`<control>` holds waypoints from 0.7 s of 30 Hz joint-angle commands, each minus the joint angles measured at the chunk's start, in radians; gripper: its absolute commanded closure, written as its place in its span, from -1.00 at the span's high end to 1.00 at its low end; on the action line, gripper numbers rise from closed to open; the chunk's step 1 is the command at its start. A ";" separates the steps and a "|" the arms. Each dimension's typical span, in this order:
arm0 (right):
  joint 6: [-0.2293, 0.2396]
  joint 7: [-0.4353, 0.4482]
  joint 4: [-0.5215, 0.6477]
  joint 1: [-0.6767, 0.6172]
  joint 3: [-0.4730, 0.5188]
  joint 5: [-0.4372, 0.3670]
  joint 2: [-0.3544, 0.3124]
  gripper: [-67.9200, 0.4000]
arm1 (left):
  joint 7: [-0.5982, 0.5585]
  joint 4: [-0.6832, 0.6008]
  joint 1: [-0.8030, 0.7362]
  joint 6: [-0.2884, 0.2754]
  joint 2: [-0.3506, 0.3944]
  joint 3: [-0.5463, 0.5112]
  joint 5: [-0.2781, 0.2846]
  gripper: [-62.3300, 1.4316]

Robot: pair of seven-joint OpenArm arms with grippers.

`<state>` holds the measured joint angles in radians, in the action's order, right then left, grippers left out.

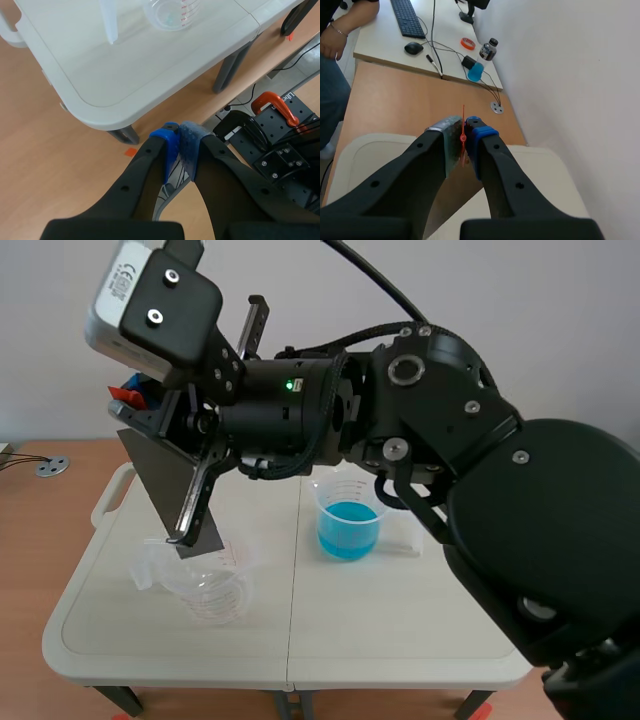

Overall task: Hold the metal plate by the orange handle, dip it into the blue solution, take it out and point at it, then put the plate back in the beaker on the left.
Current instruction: 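Put the plate into the left beaker, then return to the home posture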

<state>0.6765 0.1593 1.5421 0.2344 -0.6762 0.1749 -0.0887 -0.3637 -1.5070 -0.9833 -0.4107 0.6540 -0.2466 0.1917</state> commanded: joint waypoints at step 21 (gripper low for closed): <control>-0.083 0.161 -0.267 0.014 0.002 -0.014 0.015 -0.94 | -0.010 -0.006 0.001 0.005 -0.005 -0.005 0.006 -0.91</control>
<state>0.5980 0.2958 1.2652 0.2344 -0.6762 0.1753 -0.0883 -0.3637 -1.5070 -0.9833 -0.4107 0.6540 -0.2466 0.1917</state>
